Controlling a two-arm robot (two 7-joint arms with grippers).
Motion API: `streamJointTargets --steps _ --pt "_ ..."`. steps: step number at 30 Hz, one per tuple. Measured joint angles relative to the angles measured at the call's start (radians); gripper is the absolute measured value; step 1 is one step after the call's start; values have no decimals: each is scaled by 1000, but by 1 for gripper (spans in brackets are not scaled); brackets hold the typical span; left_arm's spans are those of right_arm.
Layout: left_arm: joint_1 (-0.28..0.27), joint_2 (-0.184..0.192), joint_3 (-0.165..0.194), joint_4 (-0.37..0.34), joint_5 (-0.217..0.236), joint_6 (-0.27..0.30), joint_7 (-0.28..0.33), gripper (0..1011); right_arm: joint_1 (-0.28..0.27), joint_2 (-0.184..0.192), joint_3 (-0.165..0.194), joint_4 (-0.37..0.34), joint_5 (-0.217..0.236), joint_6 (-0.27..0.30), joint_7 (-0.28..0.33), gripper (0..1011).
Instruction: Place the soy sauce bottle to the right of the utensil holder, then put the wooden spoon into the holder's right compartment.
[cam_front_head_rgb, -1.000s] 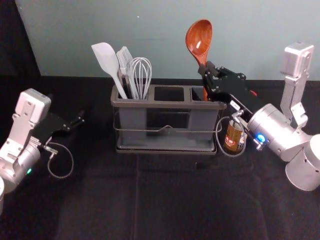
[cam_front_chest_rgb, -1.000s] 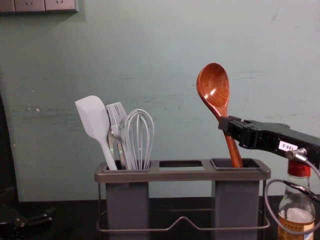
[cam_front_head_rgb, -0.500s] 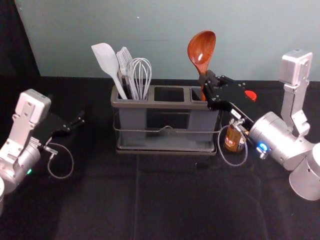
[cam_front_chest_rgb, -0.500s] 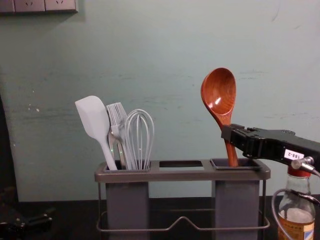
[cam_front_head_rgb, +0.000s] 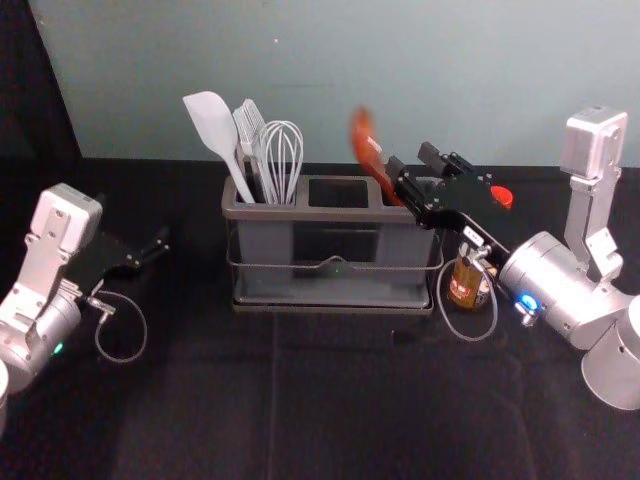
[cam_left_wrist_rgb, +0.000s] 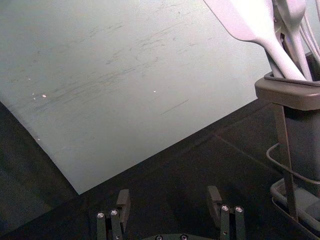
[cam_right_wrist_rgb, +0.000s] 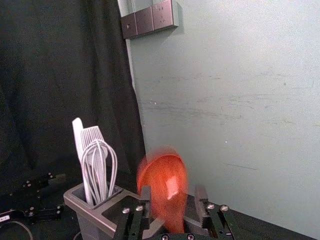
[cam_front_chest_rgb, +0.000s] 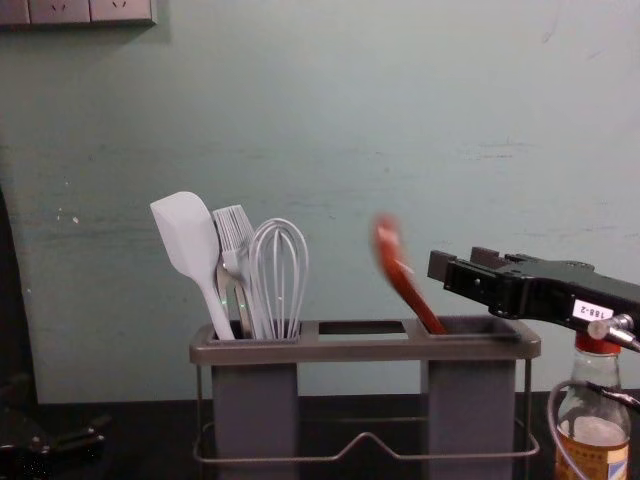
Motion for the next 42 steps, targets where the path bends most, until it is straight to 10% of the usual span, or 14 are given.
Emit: streamJointTargets --steps 17,42 --pt "0 0 0 0 0 0 0 1005 -76 23 38 -82 39 -9 0 1000" --pt "0 0 0 0 0 0 0 1005 -326 149 126 -211 105 -61 20 1002"
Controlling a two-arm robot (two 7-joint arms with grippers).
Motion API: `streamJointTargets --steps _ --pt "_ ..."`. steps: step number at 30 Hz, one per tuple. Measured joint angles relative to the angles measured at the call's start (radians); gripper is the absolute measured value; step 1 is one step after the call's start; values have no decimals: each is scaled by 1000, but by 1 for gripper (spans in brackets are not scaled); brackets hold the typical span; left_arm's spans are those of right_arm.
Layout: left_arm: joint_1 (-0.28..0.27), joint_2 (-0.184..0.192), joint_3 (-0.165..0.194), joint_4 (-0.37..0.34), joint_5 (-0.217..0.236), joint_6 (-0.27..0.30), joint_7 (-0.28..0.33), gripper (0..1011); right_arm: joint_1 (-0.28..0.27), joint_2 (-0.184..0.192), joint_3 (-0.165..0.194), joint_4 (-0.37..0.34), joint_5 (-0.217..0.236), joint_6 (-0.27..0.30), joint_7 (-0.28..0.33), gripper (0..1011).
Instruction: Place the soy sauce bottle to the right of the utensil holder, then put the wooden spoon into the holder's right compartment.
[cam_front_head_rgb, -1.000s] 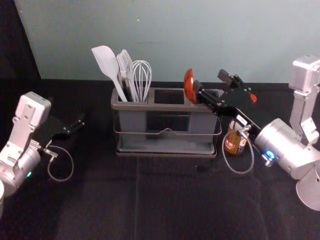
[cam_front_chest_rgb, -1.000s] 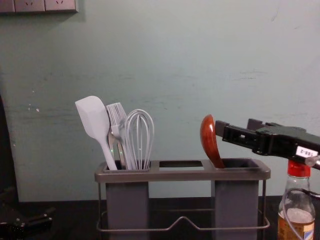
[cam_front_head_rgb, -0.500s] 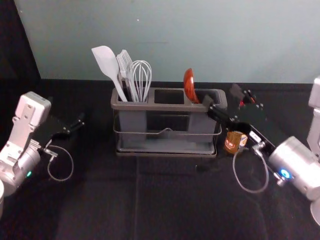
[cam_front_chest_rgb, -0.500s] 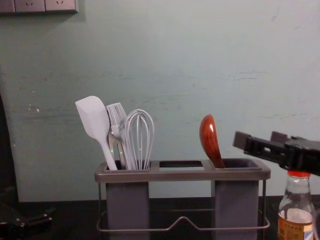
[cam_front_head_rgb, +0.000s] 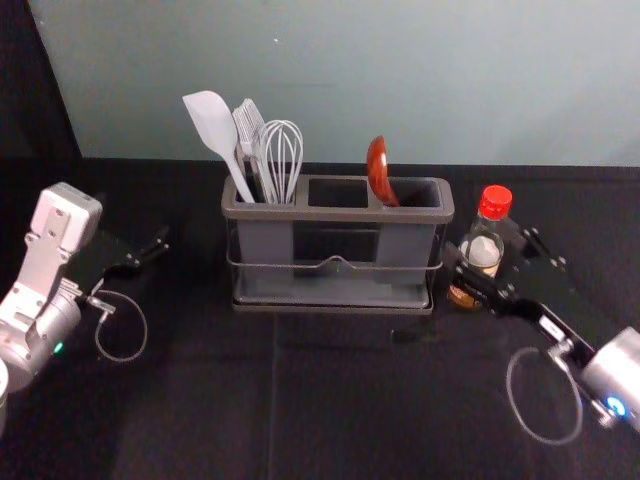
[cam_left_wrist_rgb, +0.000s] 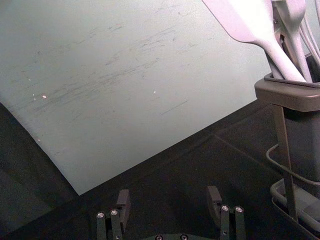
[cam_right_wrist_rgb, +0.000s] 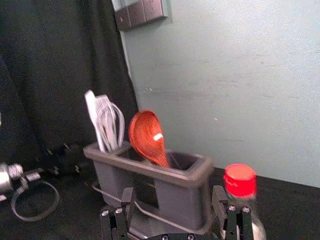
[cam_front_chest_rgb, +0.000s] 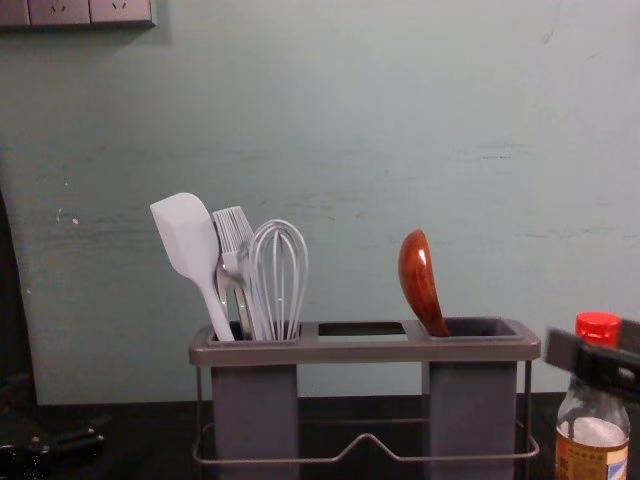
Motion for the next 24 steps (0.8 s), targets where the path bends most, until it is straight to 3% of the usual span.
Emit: streamJointTargets --steps 5,10,16,24 --pt "0 0 0 0 0 0 0 1005 -42 18 19 14 -81 -41 -30 1002" --pt "0 0 0 0 0 0 0 1005 -47 11 36 61 -138 -77 -60 1003" --pt "0 0 0 0 0 0 0 1005 -31 -13 60 126 -193 -120 -98 1003" --pt "0 0 0 0 0 0 0 1005 38 -66 73 236 -329 -189 -197 1003"
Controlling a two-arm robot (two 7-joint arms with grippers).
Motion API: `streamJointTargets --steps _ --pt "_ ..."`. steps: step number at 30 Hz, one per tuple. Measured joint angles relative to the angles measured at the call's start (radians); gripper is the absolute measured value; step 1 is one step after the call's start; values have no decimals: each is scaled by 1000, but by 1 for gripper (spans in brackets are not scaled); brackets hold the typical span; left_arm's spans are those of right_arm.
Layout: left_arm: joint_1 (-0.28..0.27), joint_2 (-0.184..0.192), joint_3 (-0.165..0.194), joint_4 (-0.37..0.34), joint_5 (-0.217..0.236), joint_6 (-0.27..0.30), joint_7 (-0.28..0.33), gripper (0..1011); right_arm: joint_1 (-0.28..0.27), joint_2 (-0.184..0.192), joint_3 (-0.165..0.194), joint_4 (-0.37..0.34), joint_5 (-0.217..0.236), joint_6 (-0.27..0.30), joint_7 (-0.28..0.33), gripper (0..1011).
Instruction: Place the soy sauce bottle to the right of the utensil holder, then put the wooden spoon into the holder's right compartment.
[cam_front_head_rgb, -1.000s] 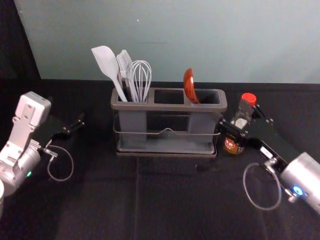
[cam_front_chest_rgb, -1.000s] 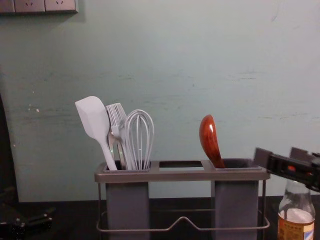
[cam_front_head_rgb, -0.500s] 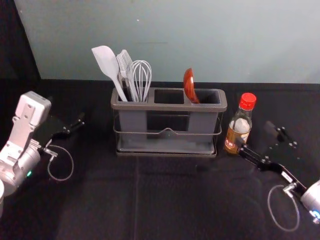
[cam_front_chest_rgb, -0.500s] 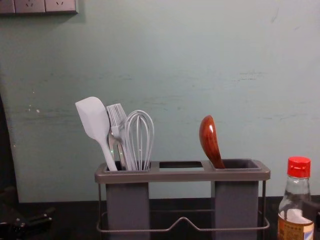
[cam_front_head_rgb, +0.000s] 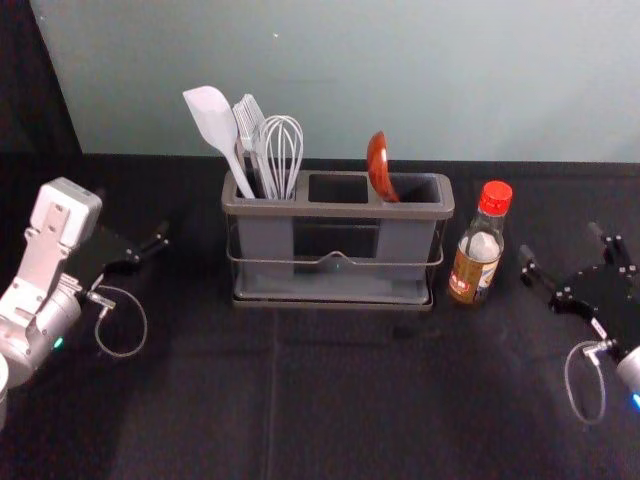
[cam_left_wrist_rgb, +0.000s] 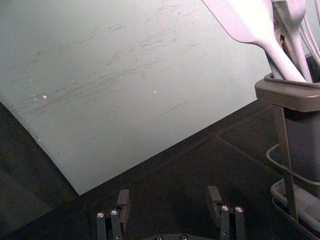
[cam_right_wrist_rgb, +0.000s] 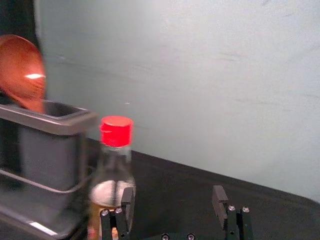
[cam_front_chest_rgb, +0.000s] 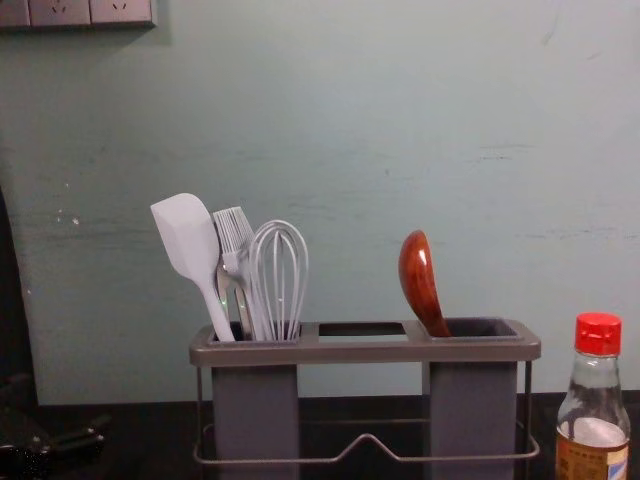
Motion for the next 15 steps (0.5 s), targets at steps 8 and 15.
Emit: streamJointTargets --steps 8,15 --pt "0 0 0 0 0 0 0 1005 81 -62 -7 118 -160 -57 -117 1002" --pt "0 0 0 0 0 0 0 1005 155 -99 -24 219 -244 -86 -154 1003"
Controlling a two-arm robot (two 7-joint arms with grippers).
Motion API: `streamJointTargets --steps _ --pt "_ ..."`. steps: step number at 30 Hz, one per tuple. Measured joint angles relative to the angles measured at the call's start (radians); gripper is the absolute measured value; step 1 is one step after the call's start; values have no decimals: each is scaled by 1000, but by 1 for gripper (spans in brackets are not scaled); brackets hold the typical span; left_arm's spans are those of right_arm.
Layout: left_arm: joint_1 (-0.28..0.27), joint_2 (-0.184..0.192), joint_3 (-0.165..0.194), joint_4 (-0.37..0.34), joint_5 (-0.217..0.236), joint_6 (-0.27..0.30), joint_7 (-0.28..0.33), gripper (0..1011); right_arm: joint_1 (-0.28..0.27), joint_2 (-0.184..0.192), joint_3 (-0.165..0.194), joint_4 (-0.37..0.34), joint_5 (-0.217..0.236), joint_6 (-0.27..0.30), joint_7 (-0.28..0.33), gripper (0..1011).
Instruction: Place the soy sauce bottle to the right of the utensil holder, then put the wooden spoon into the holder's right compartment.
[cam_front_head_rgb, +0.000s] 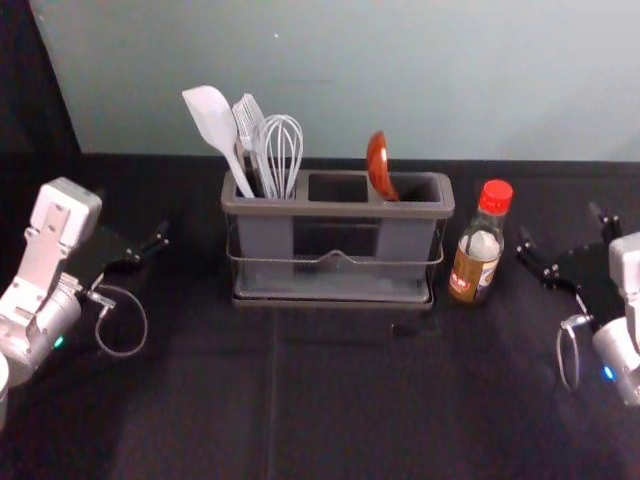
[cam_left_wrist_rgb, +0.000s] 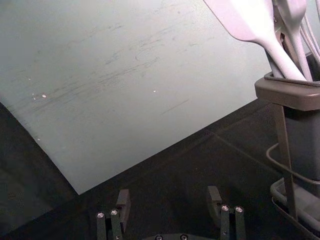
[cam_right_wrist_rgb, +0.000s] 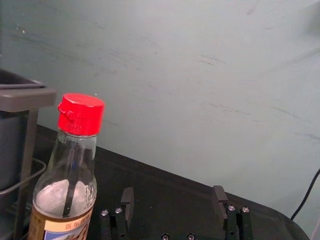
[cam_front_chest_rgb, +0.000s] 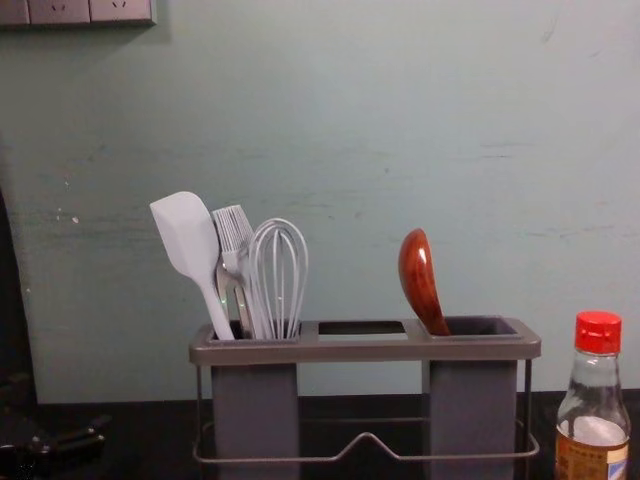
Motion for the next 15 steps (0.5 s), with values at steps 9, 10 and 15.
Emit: streamJointTargets --steps 9,10,15 --pt "0 0 0 0 0 0 0 1005 39 -20 -8 52 -40 -9 -7 1003" --pt "0 0 0 0 0 0 0 1005 38 -20 -8 52 -39 -9 -7 1003" --pt "0 0 0 0 0 0 0 1005 35 -18 -8 48 -37 -9 -7 1002"
